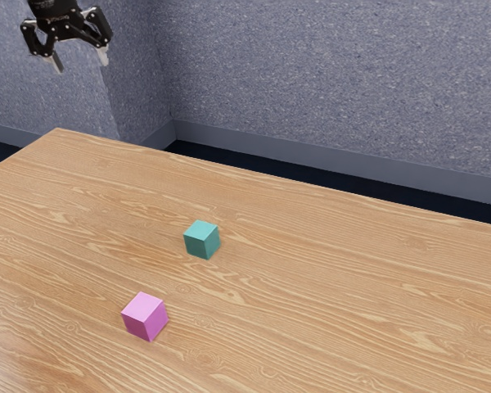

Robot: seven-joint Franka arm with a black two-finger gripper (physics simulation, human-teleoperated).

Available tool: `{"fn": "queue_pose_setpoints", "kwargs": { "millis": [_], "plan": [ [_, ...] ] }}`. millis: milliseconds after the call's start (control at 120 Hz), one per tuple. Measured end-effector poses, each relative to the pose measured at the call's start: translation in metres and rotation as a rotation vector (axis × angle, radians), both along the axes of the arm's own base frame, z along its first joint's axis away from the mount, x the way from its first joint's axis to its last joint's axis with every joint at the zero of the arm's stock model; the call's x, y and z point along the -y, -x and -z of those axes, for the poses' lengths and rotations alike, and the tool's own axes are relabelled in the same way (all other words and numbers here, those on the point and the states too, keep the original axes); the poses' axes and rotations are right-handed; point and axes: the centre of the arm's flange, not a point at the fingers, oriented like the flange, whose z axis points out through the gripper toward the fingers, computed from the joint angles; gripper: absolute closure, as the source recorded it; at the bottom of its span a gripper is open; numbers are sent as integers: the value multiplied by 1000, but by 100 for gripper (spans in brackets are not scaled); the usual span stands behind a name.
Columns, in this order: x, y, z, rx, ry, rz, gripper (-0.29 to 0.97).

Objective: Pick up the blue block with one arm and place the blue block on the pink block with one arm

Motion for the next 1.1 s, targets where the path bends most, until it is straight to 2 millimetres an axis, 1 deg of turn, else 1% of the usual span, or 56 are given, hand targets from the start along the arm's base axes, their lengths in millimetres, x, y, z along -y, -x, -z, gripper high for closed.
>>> {"fn": "queue_pose_setpoints", "kwargs": {
  "millis": [50, 117, 150, 200, 250, 267, 292, 308, 342, 375, 417, 475, 508, 550, 642, 700, 800, 833, 883, 908, 950, 967, 1008, 1033, 1067, 1100],
  "plan": [
    [22, -4, 0, -6, 3, 42, 2],
    [31, -2, -6, -1, 2, 61, 2],
    [28, -7, -13, 16, -16, 52, 2],
    [16, -13, -14, 21, -26, 34, 2],
    [9, -13, -16, 25, -26, 30, 2],
    [11, -6, -31, 51, -32, 33, 2],
    [19, 15, -66, 111, -50, 49, 2],
    [27, 27, -84, 144, -60, 63, 2],
    [46, 44, -110, 191, -73, 98, 2],
    [68, 53, -124, 217, -80, 139, 2],
    [91, 60, -134, 235, -83, 187, 2],
    [111, 64, -138, 241, -86, 230, 2],
    [116, 63, -136, 235, -87, 242, 2],
    [118, 62, -134, 227, -87, 247, 2],
    [109, 56, -122, 197, -86, 235, 2],
    [102, 55, -120, 189, -84, 227, 2],
    [103, 56, -116, 172, -70, 238, 2],
    [104, 52, -104, 138, -60, 246, 2],
    [104, 42, -73, 64, -36, 266, 2],
    [104, 39, -61, 42, -22, 278, 2],
    [106, 42, -48, 25, -3, 297, 2],
    [107, 43, -40, 13, 4, 304, 2],
    [108, 43, -11, -33, 6, 310, 2],
    [109, 43, 3, -56, -16, 310, 2],
    [119, 42, 15, -72, -56, 323, 2],
    [140, 36, 31, -86, -75, 358, 2]
  ]
}}
